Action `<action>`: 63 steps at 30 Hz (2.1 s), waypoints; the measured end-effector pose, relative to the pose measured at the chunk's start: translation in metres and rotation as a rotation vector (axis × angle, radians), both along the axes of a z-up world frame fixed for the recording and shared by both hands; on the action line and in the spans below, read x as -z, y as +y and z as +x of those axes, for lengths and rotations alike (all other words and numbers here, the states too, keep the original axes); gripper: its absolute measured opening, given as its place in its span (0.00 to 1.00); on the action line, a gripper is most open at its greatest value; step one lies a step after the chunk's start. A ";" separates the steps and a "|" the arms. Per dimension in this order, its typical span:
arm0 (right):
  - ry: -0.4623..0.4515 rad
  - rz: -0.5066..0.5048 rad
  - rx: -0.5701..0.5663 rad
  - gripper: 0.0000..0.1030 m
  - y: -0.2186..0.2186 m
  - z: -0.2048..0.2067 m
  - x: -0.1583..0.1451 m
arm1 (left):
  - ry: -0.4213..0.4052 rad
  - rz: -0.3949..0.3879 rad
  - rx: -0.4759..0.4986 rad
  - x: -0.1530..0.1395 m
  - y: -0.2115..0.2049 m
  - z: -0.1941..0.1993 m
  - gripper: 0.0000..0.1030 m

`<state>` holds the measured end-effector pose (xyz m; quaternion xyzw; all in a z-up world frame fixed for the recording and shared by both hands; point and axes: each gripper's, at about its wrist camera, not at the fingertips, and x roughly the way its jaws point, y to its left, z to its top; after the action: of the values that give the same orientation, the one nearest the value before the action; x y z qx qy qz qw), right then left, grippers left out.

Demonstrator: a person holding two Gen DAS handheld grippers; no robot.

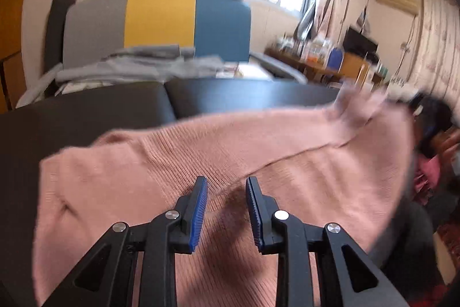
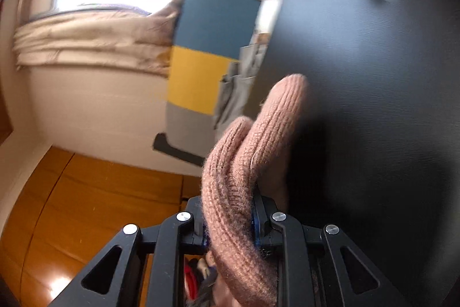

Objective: Fold clothes

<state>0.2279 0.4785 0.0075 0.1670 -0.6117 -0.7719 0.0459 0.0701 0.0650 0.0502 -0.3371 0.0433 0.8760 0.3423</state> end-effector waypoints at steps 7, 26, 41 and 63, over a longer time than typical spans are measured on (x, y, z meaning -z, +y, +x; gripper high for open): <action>0.071 0.117 -0.142 0.21 -0.082 -0.046 -0.074 | -0.080 0.047 -0.012 -0.002 -0.024 -0.004 0.27; -0.103 0.466 -0.684 0.21 -0.371 -0.174 -0.040 | -0.120 0.375 -0.156 0.040 -0.168 0.013 0.26; 0.078 0.802 -0.586 0.54 -0.366 -0.120 -0.047 | -0.298 0.613 -0.169 0.044 -0.215 0.013 0.27; 0.110 1.381 -0.686 0.54 -0.418 -0.086 0.009 | -0.521 0.653 -0.051 -0.005 -0.202 0.026 0.67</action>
<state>0.1424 0.0609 -0.0019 0.2993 0.0978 -0.9282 0.1984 0.0961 -0.1366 0.0555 -0.4221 -0.3334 0.7373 0.4088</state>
